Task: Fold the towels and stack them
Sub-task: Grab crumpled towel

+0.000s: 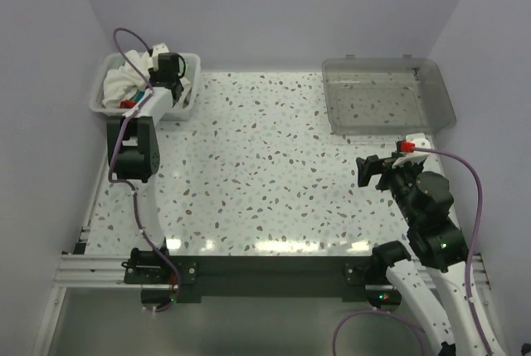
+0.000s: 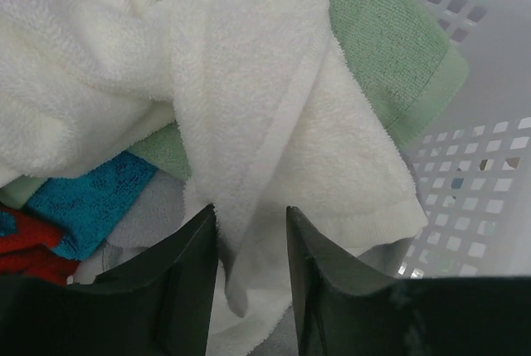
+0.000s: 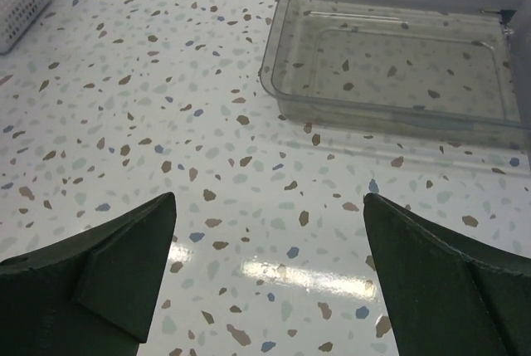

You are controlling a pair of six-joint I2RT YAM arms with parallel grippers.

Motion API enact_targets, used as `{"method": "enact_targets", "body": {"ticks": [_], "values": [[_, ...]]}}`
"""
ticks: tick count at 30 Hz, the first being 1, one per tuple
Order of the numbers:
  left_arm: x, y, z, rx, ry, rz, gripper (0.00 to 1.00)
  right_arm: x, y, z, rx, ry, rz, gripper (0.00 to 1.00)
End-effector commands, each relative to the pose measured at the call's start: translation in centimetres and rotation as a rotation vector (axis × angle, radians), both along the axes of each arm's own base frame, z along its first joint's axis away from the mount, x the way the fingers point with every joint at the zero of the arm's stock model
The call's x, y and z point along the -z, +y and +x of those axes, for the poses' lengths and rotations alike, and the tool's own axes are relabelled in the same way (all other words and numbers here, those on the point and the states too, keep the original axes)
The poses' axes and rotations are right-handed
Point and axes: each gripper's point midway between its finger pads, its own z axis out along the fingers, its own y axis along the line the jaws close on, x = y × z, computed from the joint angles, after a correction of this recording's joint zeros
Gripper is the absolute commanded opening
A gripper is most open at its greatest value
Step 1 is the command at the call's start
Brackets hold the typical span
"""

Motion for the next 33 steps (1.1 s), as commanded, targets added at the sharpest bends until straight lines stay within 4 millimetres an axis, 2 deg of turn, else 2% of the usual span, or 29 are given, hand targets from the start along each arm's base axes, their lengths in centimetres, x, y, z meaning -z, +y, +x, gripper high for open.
{"method": "enact_targets", "body": {"ticks": [1, 2, 3, 5, 6, 8, 9, 11, 12, 14, 15, 17, 18, 19, 20, 21, 22, 23, 24, 25, 26, 27, 28, 29, 30, 31, 32, 33], "values": [[-1.9, 0.8, 1.3, -0.025, -0.064, 0.007, 0.40, -2.3, 0.7, 0.1, -0.035, -0.059, 0.015, 0.99], [-1.9, 0.9, 1.3, -0.027, -0.063, 0.007, 0.33, -2.3, 0.7, 0.2, -0.037, -0.059, 0.015, 0.99], [-1.8, 1.0, 1.1, -0.029, -0.053, 0.009, 0.17, -2.4, 0.7, 0.2, -0.038, -0.065, 0.019, 0.99], [-3.3, 1.0, 0.9, -0.028, -0.069, 0.014, 0.06, -2.6, 0.9, 0.2, -0.042, -0.067, 0.022, 0.99], [-5.3, 1.0, 0.7, -0.026, -0.091, 0.022, 0.00, -2.8, 0.9, 0.2, -0.044, -0.070, 0.021, 0.99], [-7.9, 1.2, 0.2, -0.034, -0.125, 0.029, 0.00, -3.1, 0.9, 0.2, -0.048, -0.078, 0.022, 0.99], [-11.1, 1.1, -0.1, -0.026, -0.180, 0.023, 0.00, -3.3, 1.0, 0.1, -0.055, -0.082, 0.026, 0.99], [-13.8, 0.5, -0.6, -0.010, -0.218, -0.003, 0.00, -3.7, 1.3, 0.1, -0.071, -0.094, 0.027, 0.99], [-17.6, -0.1, -0.8, 0.019, -0.286, -0.029, 0.00, -4.0, 1.4, 0.1, -0.073, -0.100, 0.034, 0.99], [-20.2, -1.2, -1.7, 0.054, -0.304, -0.080, 0.00, -4.6, 1.6, 0.1, -0.083, -0.116, 0.042, 0.99], [-24.2, -2.5, -2.2, 0.100, -0.372, -0.106, 0.00, -4.8, 1.5, 0.1, -0.080, -0.121, 0.045, 0.99], [-27.1, -3.9, -3.6, 0.146, -0.389, -0.124, 0.00, -5.5, 1.5, 0.0, -0.075, -0.134, 0.058, 0.99], [-30.8, -5.8, -4.7, 0.209, -0.451, -0.135, 0.00, -5.7, 1.4, 0.1, -0.066, -0.136, 0.066, 0.99], [-32.4, -6.9, -5.6, 0.242, -0.475, -0.134, 0.00, -5.9, 1.4, 0.0, -0.069, -0.141, 0.071, 0.99], [-33.9, -9.3, -6.7, 0.303, -0.487, -0.128, 0.00, -6.4, 1.4, 0.0, -0.071, -0.150, 0.072, 0.99], [-36.3, -10.7, -8.4, 0.356, -0.525, -0.129, 0.00, -6.7, 1.5, -0.1, -0.077, -0.154, 0.074, 0.99], [-37.2, -12.2, -9.5, 0.398, -0.535, -0.129, 0.00, -7.0, 1.6, -0.2, -0.085, -0.159, 0.076, 0.99], [-37.3, -14.9, -10.7, 0.466, -0.523, -0.144, 0.00, -7.8, 1.7, -0.4, -0.091, -0.169, 0.079, 0.99], [-38.8, -16.8, -12.9, 0.555, -0.545, -0.177, 0.00, -8.1, 1.8, -0.5, -0.100, -0.172, 0.079, 0.99], [-38.9, -18.3, -14.1, 0.610, -0.540, -0.210, 0.00, -8.5, 2.0, -0.7, -0.116, -0.177, 0.081, 0.99], [-37.2, -20.9, -15.3, 0.682, -0.493, -0.260, 0.00, -9.4, 2.0, -1.0, -0.120, -0.189, 0.085, 0.99], [-38.2, -22.8, -18.1, 0.784, -0.509, -0.301, 0.00, -9.6, 2.0, -1.0, -0.119, -0.190, 0.082, 0.99], [-37.6, -24.5, -19.6, 0.839, -0.490, -0.328, 0.00, -10.6, 1.9, -1.4, -0.120, -0.206, 0.084, 0.99], [-35.1, -28.1, -21.6, 0.940, -0.423, -0.373, 0.00, -10.7, 1.8, -1.5, -0.120, -0.202, 0.083, 0.99], [-35.3, -30.0, -24.7, 1.047, -0.418, -0.419, 0.00, -10.9, 1.8, -1.7, -0.120, -0.204, 0.080, 0.99], [-34.2, -31.9, -26.6, 1.118, -0.383, -0.458, 0.00, -11.2, 1.7, -1.9, -0.120, -0.210, 0.083, 0.99], [-31.1, -35.8, -30.1, 1.245, -0.294, -0.508, 0.00, -11.5, 1.7, -2.1, -0.121, -0.214, 0.085, 0.99], [-30.1, -37.4, -33.0, 1.333, -0.247, -0.545, 0.00, -11.5, 1.6, -2.2, -0.120, -0.215, 0.086, 0.99]]}}
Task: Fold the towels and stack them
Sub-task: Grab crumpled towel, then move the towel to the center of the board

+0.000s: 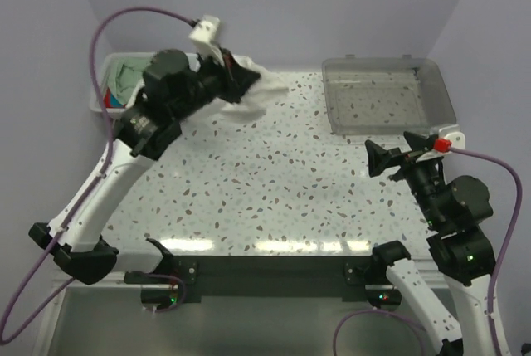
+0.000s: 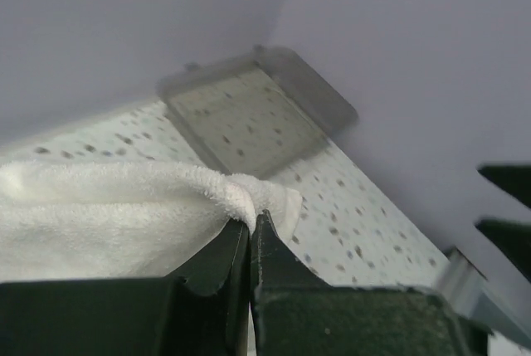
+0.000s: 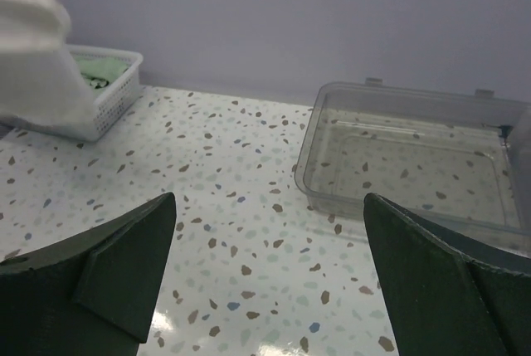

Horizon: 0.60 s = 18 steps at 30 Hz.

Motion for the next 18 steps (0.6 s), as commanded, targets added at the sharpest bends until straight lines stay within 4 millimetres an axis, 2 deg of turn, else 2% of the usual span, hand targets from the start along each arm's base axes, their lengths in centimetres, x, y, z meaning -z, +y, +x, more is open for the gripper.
{"method": "enact_targets", "body": {"ticks": [1, 2, 4, 5, 7, 8, 10, 11, 12, 13, 14, 15, 16, 18], "values": [[8.5, -9.0, -8.8, 0.422, 0.224, 0.052, 0.00, -1.1, 0.3, -0.9, -0.031, -0.012, 0.003, 0.99], [12.2, -11.8, -13.4, 0.546, 0.286, 0.113, 0.00, -0.9, 0.3, -0.9, -0.031, -0.002, 0.000, 0.99], [15.0, -13.3, -17.5, 0.612, 0.322, 0.162, 0.00, -0.5, 0.3, -0.9, -0.030, 0.016, -0.008, 0.99], [18.5, -14.4, -21.5, 0.685, 0.377, 0.215, 0.01, 0.1, 0.3, -0.8, -0.030, 0.040, -0.017, 0.99], [20.2, -14.7, -24.9, 0.748, 0.389, 0.203, 0.16, 0.9, 0.4, -0.5, -0.031, 0.069, -0.020, 0.99], [22.4, -15.0, -27.3, 0.793, 0.425, 0.198, 0.40, 1.7, 0.6, 0.0, -0.030, 0.101, -0.025, 0.99], [24.0, -14.7, -28.4, 0.786, 0.468, 0.190, 0.58, 2.5, 1.6, 0.2, -0.072, 0.140, -0.008, 0.99], [25.7, -14.1, -28.5, 0.770, 0.498, 0.215, 0.60, 3.3, 2.0, 0.7, -0.084, 0.177, -0.007, 0.99], [26.2, -13.8, -27.9, 0.725, 0.498, 0.223, 0.65, 3.8, 2.4, 1.0, -0.098, 0.201, 0.002, 0.99], [26.7, -13.3, -27.5, 0.690, 0.506, 0.237, 0.73, 4.3, 3.1, 1.3, -0.126, 0.230, 0.004, 0.99], [26.9, -12.9, -26.9, 0.650, 0.510, 0.236, 0.77, 4.8, 3.4, 1.6, -0.134, 0.256, 0.007, 0.99], [26.6, -12.3, -25.3, 0.559, 0.484, 0.232, 0.80, 6.1, 3.9, 2.5, -0.140, 0.319, 0.008, 0.99], [27.1, -11.5, -24.5, 0.509, 0.493, 0.250, 0.83, 6.4, 4.4, 2.8, -0.163, 0.345, 0.011, 0.99], [27.1, -9.9, -21.4, 0.391, 0.498, 0.244, 0.83, 8.9, 5.5, 4.0, -0.188, 0.463, 0.005, 0.98]]}}
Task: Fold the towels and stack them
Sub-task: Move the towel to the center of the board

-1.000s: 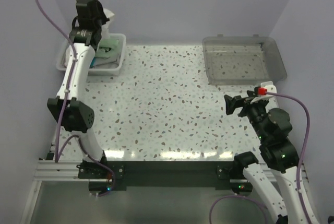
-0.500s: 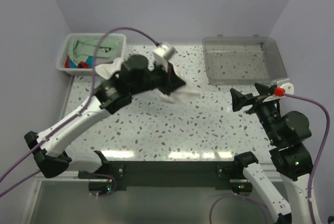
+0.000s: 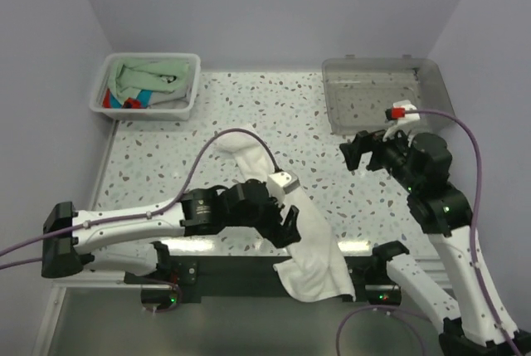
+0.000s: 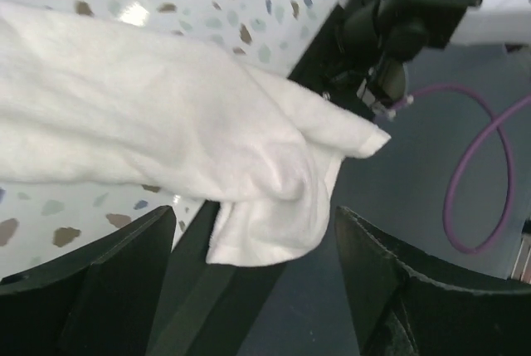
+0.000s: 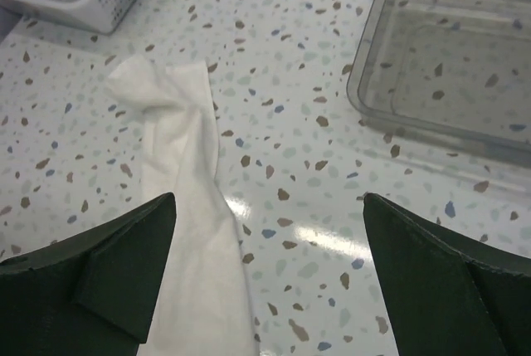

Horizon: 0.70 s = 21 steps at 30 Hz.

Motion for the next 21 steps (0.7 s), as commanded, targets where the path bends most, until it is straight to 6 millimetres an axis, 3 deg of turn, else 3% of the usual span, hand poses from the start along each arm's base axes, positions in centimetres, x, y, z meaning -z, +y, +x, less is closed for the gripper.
{"method": "enact_targets", "body": {"ticks": [1, 3, 4, 6, 7, 9, 10, 12, 13, 14, 16, 18, 19, 21], "values": [[-2.1, 2.8, 7.5, -0.312, -0.065, -0.040, 0.83, 3.3, 2.9, 1.0, -0.104, 0.193, 0.036, 0.98], [-1.7, 5.5, 10.8, -0.440, -0.081, -0.015, 0.83, 5.6, 4.2, 2.0, -0.131, 0.297, 0.046, 0.92], [-0.8, 8.3, 13.6, -0.553, -0.090, 0.024, 0.83, 6.7, 4.8, 2.3, -0.146, 0.331, 0.048, 0.90], [0.1, 11.1, 16.5, -0.665, -0.100, 0.053, 0.86, 8.4, 6.0, 2.6, -0.165, 0.386, 0.036, 0.84], [0.1, 13.1, 19.0, -0.735, -0.115, 0.045, 0.87, 10.4, 6.6, 3.1, -0.165, 0.441, 0.009, 0.83], [1.6, 14.1, 20.6, -0.760, -0.077, 0.054, 0.87, 12.6, 7.5, 3.2, -0.165, 0.490, -0.063, 0.80], [1.6, 15.3, 22.4, -0.804, -0.082, 0.035, 0.87, 14.5, 7.9, 3.4, -0.162, 0.546, -0.100, 0.79], [3.2, 15.7, 23.9, -0.819, -0.048, 0.046, 0.87, 16.4, 8.4, 3.7, -0.156, 0.585, -0.151, 0.75], [2.8, 16.1, 25.4, -0.848, -0.063, 0.023, 0.87, 17.1, 8.8, 4.1, -0.159, 0.588, -0.158, 0.74], [4.1, 16.2, 26.2, -0.853, -0.041, 0.043, 0.87, 18.6, 9.2, 4.2, -0.165, 0.625, -0.175, 0.71], [3.9, 16.3, 28.3, -0.875, -0.047, 0.029, 0.86, 19.7, 10.2, 4.5, -0.194, 0.643, -0.184, 0.68], [5.8, 15.9, 29.7, -0.862, -0.001, 0.063, 0.84, 21.6, 11.2, 4.4, -0.222, 0.691, -0.209, 0.68], [5.2, 16.0, 30.2, -0.865, -0.012, 0.054, 0.84, 22.3, 11.4, 4.3, -0.228, 0.707, -0.222, 0.68], [6.5, 16.0, 30.8, -0.863, 0.009, 0.082, 0.82, 24.3, 11.5, 4.2, -0.221, 0.746, -0.268, 0.67]]}}
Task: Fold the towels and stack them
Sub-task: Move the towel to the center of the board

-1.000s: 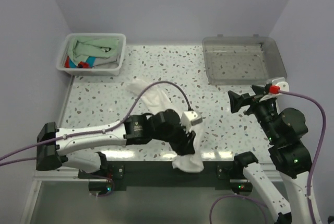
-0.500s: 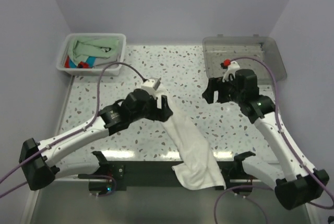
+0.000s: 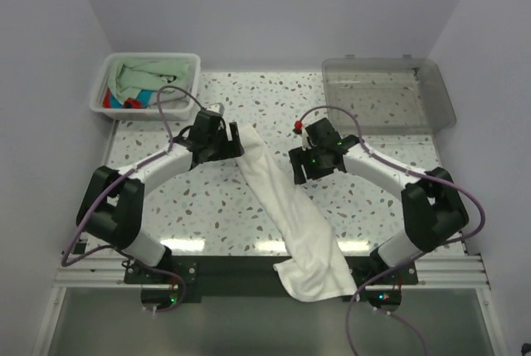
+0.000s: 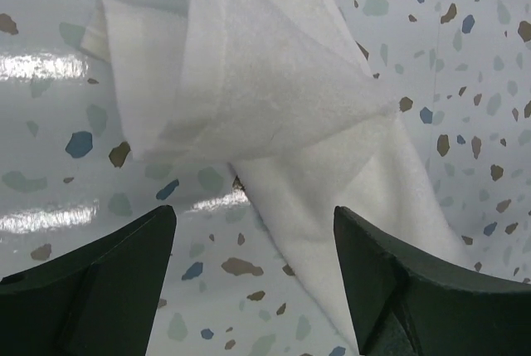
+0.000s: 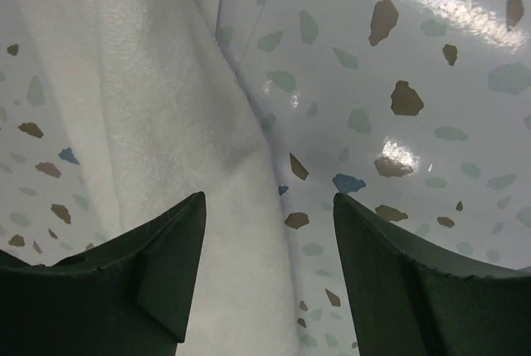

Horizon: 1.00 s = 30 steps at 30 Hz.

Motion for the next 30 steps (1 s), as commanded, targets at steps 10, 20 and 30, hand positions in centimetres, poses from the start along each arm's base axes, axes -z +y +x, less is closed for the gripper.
{"method": "enact_targets", "body": {"ticks": [10, 20, 30], "values": [[0.9, 0.3, 5.2, -0.014, -0.037, -0.006, 0.72, 5.5, 1.3, -0.4, -0.065, 0.061, -0.093, 0.59], [3.3, -1.2, 7.8, -0.020, 0.020, -0.075, 0.57, 4.7, 0.1, 0.0, -0.054, 0.027, -0.159, 0.00], [-1.8, -4.6, 12.5, 0.022, -0.095, -0.283, 0.35, -9.4, 0.1, 3.0, -0.028, -0.285, -0.091, 0.00]]}}
